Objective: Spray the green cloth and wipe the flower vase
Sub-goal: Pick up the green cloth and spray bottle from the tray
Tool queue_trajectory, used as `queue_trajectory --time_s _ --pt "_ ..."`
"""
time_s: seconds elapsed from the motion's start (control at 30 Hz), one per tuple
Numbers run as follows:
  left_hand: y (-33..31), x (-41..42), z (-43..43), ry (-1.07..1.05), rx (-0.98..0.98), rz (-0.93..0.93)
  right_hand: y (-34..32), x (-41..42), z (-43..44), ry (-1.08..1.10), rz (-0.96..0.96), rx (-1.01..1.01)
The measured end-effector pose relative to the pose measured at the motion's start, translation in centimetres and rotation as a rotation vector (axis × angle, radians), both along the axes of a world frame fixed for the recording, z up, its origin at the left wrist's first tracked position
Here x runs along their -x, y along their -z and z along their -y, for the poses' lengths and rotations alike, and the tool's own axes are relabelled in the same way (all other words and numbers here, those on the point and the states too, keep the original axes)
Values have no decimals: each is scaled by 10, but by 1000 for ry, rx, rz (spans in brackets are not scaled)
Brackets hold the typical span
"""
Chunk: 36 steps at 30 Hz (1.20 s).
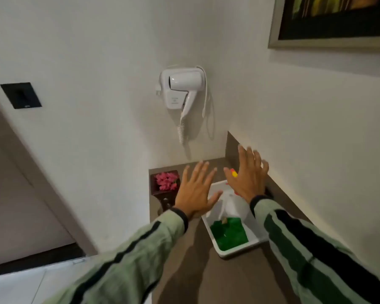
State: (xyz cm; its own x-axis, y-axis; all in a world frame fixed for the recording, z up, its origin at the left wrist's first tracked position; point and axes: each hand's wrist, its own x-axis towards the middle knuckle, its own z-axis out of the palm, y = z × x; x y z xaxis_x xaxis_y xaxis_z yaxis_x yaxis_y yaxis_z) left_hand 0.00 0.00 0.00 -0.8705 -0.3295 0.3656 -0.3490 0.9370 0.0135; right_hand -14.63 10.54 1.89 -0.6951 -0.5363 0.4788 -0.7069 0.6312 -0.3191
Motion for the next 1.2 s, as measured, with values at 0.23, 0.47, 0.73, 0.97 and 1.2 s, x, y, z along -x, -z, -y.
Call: queue_trajectory --time_s 0.23,0.47,0.73,0.97,1.2 --pt "95 34 -33 213 -387 661 77 31 -16 57 645 -1" --pt "128 72 -34 205 -415 762 87 55 0 -82 891 185" --pt "124 88 -41 238 -285 836 90 64 15 -34 899 223" --pt "118 87 -40 127 -280 631 69 54 11 -92 749 293" --pt "58 54 -4 -235 -1058 111 22 49 4 -49 466 390"
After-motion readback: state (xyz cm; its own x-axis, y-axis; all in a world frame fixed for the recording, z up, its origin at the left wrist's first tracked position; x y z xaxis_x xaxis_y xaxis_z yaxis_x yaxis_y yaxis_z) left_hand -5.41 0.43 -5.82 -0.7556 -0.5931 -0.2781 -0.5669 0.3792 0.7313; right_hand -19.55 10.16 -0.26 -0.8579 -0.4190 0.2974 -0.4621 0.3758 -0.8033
